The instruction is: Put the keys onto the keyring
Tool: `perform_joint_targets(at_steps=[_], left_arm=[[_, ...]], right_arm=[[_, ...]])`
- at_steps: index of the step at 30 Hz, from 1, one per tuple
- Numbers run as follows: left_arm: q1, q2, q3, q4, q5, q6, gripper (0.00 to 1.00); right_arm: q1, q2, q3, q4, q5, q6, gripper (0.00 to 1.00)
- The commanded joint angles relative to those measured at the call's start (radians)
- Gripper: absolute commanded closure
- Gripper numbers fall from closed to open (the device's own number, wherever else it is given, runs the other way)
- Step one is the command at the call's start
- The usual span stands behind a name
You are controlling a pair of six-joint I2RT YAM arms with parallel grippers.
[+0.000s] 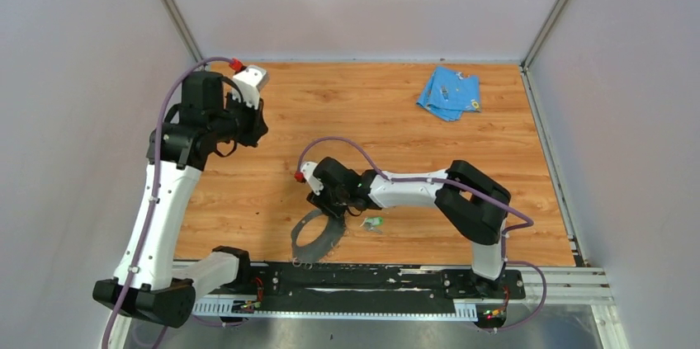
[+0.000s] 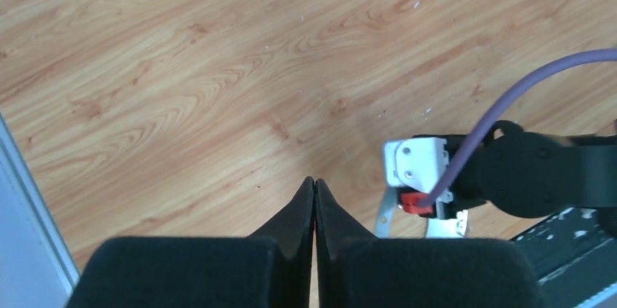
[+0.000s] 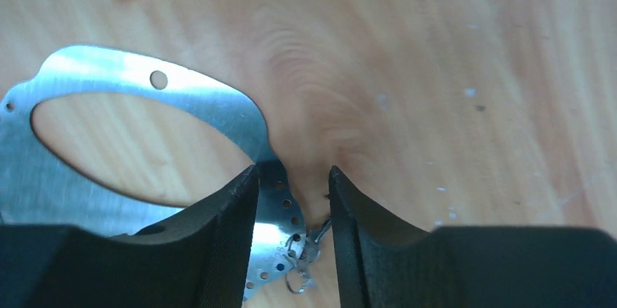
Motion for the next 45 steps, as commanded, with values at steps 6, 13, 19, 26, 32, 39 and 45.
perform_joint_targets(at_steps=[6,13,19,26,32,39,45], left_arm=[[0.083,0.183,0.275,-0.279,0.299,-0.146,1.0],[0.121,0.231,0.306,-0.314,0.383,-0.18,1.0],[0.174,0.25,0.295,-0.318,0.433,-0.22,1.0],[0.405,0.296,0.196,-0.316,0.577,-0.327,1.0],[0.595,0.284,0.071,-0.242,0.998,-0.509,1.0],[0.594,0.321,0.097,-0.236,1.16,-0.591,1.0],[0.593,0.329,-0.009,-0.237,1.144,-0.581,1.0]], right_arm=[[-0.151,-0.019,-0.036,-0.096,0.169,0.07,0.61],[-0.159,-0.085,-0.033,-0.112,0.203,0.092,0.5],[-0.159,-0.228,-0.039,-0.066,0.219,0.043,0.29],[-0.176,-0.512,-0.125,0.099,0.239,0.076,0.0],[-0.205,-0.61,-0.19,0.133,0.009,0.043,0.0],[-0.203,-0.67,-0.304,0.218,-0.038,0.118,0.07],[-0.172,-0.676,-0.328,0.216,-0.018,0.128,0.0]])
